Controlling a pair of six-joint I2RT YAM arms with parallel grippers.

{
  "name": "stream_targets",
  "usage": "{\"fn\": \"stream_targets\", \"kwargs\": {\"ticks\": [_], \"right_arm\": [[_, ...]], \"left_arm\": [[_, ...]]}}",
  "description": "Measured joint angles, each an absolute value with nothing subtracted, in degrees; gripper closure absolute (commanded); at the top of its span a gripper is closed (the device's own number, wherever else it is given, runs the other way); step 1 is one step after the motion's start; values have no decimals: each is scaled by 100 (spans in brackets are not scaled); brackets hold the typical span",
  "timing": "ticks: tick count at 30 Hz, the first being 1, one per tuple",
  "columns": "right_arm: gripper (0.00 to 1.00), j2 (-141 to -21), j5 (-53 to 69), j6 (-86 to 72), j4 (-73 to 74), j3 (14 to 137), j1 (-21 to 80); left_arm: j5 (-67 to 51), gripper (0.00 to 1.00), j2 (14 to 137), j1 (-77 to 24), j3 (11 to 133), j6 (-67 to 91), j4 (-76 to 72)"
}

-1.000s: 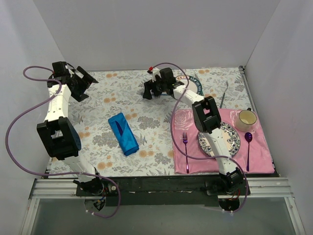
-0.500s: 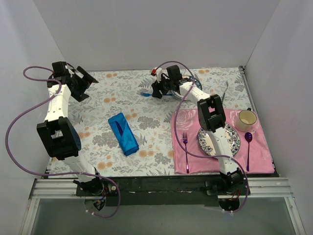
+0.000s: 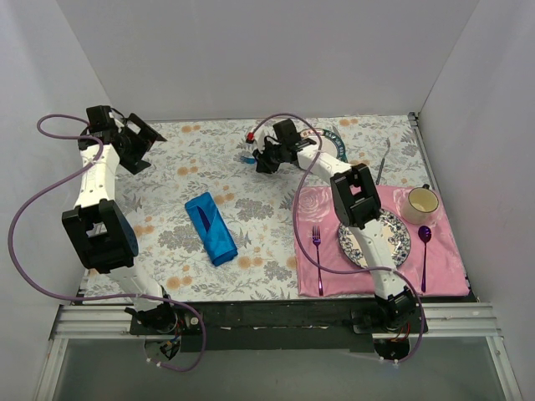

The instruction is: Fold the napkin into a case and place the utensils inside

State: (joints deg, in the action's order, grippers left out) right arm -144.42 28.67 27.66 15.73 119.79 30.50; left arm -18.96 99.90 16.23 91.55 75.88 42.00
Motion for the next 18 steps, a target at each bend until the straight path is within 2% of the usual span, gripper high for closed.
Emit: {"fn": "stream_targets", "kwargs": {"ticks": [2,3,7,9,18], "right_arm": [[65,-14424,2877,2790,1647,11979,3142],[54,-14409,2897,2788,1680,11979,3192],[33,-14350,2980,2655,1710,11913,3336],[29,-14344,2976,2558,1697,11913,3380],[28,-14339,2891,2552,1590,11963,3037]], "left_arm": [[-1905,2,9990,1632,9155,7590,4202],[-1911,2,9990,1636,9155,7590,4200],[-1918,2,9990,1647,9148,7590,4202],[-1929,2,9990,1649,9144,7592,4202],[-1938,2,9988,1678,9144,7592,4200]]}}
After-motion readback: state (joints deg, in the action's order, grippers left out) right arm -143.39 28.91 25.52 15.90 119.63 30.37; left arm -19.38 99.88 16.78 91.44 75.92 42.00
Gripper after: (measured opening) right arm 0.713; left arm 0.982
